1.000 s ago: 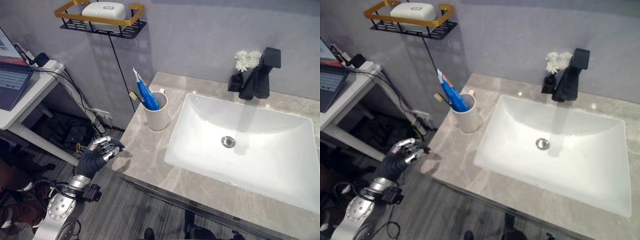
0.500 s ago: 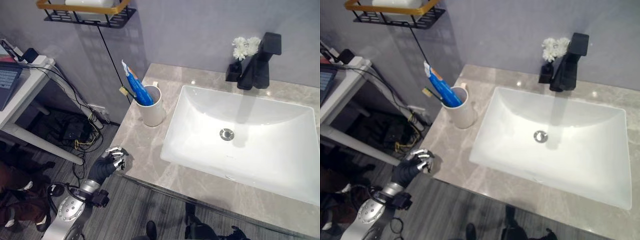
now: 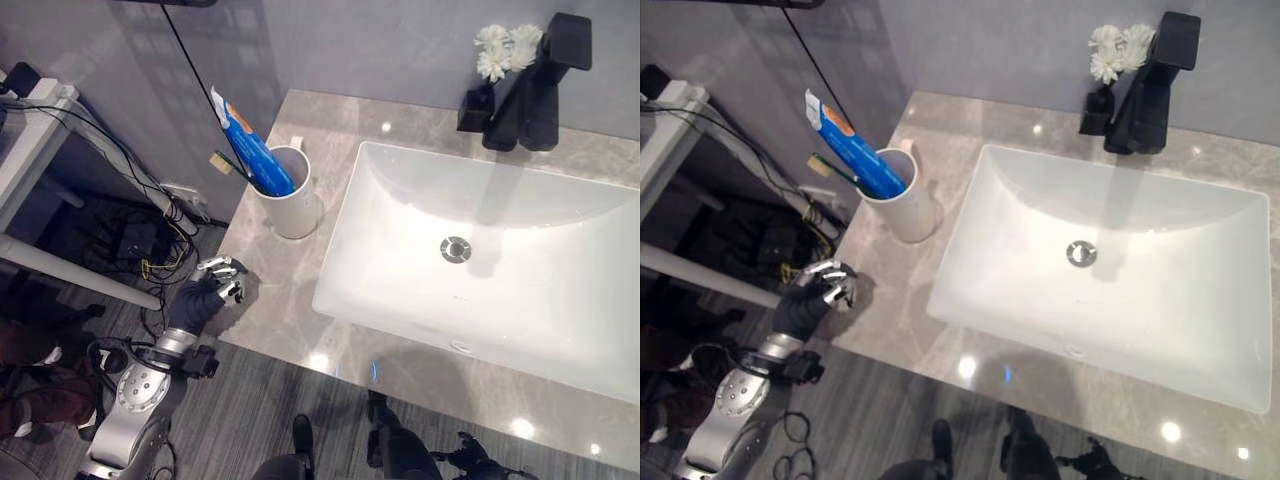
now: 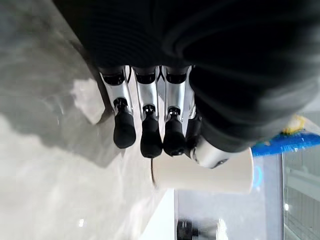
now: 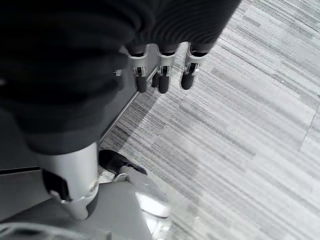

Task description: Put brush and paste in cup on sink, flatten towel.

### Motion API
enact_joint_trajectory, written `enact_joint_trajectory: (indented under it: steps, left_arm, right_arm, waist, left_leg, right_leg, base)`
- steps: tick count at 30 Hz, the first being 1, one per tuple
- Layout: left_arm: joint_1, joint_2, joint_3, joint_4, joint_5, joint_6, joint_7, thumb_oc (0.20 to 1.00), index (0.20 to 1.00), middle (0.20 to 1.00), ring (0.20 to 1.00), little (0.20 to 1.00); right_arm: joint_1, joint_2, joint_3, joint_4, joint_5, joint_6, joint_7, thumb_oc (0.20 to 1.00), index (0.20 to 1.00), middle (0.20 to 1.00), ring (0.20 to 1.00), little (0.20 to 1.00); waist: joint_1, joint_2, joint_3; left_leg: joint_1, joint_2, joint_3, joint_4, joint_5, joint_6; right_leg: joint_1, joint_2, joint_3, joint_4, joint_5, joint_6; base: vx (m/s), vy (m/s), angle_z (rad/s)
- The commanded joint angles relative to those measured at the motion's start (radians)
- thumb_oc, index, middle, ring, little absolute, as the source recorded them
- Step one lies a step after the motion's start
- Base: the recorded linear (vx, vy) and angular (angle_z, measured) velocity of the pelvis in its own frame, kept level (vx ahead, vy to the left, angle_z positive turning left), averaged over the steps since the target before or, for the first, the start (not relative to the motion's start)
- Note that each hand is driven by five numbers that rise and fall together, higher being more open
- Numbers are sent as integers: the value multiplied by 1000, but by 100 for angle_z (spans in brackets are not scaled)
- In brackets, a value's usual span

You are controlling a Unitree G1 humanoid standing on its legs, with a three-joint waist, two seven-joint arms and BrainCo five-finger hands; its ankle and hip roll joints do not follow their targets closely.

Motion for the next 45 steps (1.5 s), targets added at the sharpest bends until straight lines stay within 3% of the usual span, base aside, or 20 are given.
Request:
enact_joint_trajectory:
  steps: [1,15,45]
  left_arm:
    - [-12,12,16,-14,-35,-9,22,200,200,200,200,200]
    - [-45,23,-48,-41,-62,15,-21,200,200,200,200,200]
    - [-217,-59,-13,26,-57,-26,103,200,200,200,200,200]
  right_arm:
    - [-39,7,4,17,24,20,-18,1000,1000,1000,1000,1000]
    - [-43,43,61,8,-1,18,13,1000,1000,1000,1000,1000]
    - [-33,48,73,12,2,25,1,1000,1000,1000,1000,1000]
  waist:
    - [-36,-27,16]
    - [-63,-28,-17]
    - [-88,-33,-36]
  left_leg:
    - [7,-26,5,3,46,-6]
    - [25,-15,27,3,37,-13]
    - [30,2,64,3,47,-26]
  right_leg:
    - [88,-44,4,22,-91,85]
    - [92,-23,24,13,-97,78]
    - [77,4,52,2,-101,70]
  base:
    - [30,-3,-1]
    - [7,-1,0]
    - [3,-7,-5]
